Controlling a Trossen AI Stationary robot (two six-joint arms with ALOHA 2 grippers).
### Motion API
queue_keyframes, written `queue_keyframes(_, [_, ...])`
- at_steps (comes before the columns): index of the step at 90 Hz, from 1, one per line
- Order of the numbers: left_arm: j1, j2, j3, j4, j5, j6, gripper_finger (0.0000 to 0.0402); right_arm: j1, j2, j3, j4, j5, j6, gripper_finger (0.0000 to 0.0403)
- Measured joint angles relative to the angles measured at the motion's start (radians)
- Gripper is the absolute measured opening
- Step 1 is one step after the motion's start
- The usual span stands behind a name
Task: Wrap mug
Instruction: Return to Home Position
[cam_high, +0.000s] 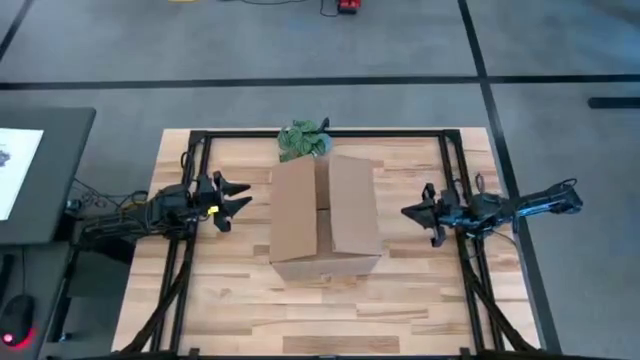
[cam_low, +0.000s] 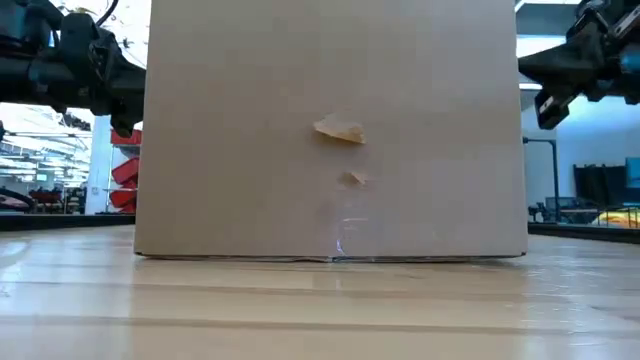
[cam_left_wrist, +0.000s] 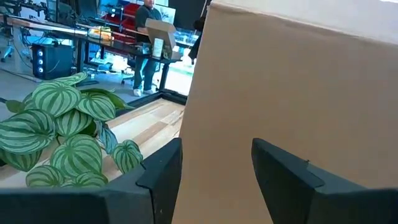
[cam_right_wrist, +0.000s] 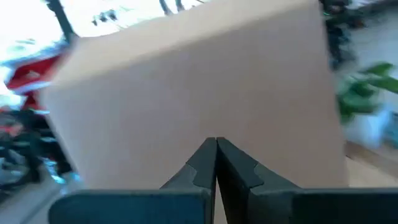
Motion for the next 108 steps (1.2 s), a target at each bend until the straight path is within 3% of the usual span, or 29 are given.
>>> queue_keyframes(14, [-0.011, 0.0, 0.0, 0.0, -0.002, 0.0, 0.0173, 0.0, 0.0, 0.0, -0.134, 0.006, 0.018, 0.0])
queue_keyframes(23, [-0.061, -0.005, 0.0, 0.0, -0.003, 0.0, 0.0173, 0.0, 0.021, 0.001, -0.133, 0.002, 0.106, 0.0])
queue_keyframes(39, [-0.126, -0.019, 0.0, 0.001, -0.002, 0.0, 0.0173, 0.0, 0.032, 0.002, -0.136, 0.003, 0.125, 0.0])
queue_keyframes(108, [-0.126, -0.015, 0.0, 0.007, -0.004, 0.0, 0.0173, 0.0, 0.033, 0.003, -0.142, 0.003, 0.125, 0.0])
